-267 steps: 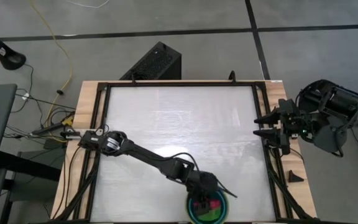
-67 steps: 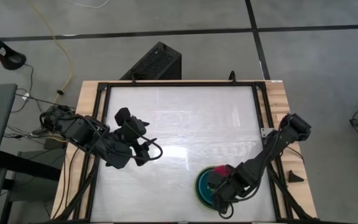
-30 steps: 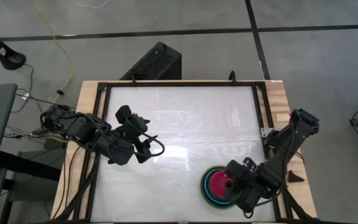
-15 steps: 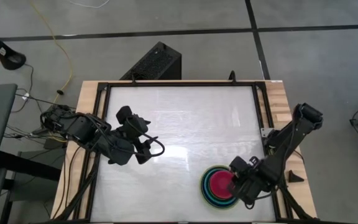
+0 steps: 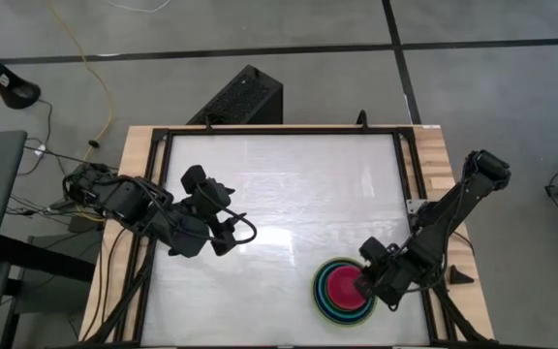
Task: Nest bowls inside each other
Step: Adjust the green and red bowls, then return to Home Position
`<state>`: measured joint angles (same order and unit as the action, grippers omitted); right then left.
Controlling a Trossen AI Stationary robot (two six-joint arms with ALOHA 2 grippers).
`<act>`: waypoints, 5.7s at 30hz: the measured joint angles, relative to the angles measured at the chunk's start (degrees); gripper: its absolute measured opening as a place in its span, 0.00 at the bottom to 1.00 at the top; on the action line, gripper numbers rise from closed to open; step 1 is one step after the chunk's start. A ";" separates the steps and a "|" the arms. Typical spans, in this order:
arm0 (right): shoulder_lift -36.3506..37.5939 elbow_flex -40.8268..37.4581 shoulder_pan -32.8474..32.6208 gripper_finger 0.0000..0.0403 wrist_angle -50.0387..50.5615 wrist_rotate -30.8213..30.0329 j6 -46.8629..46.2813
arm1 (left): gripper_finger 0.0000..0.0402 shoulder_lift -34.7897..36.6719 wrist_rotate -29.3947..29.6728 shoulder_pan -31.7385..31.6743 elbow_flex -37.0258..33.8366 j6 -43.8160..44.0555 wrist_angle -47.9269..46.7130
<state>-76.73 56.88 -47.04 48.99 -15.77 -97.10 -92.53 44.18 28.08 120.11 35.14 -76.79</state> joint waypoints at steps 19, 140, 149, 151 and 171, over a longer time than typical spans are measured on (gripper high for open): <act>-0.17 -0.07 -2.84 0.04 -4.47 -4.88 -1.62 | 0.66 -0.01 0.11 0.00 0.00 0.59 -0.03; 20.72 0.02 -13.02 0.72 -17.75 -50.44 32.96 | 0.66 17.39 18.16 14.05 -1.99 -1.48 4.47; 34.19 0.02 -13.36 0.72 -15.54 -56.08 49.63 | 0.66 26.78 28.22 20.55 -22.74 13.27 1.73; 37.33 0.02 -13.34 0.72 -14.41 -56.78 52.58 | 0.66 29.65 30.09 21.46 -28.95 18.07 1.69; 62.09 -1.78 -13.27 0.72 0.50 -63.93 60.85 | 0.66 58.26 36.83 26.02 -66.70 41.23 4.34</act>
<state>-14.64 55.10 -60.31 49.50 -79.70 -36.25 -34.27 81.01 54.10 53.41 76.37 -72.45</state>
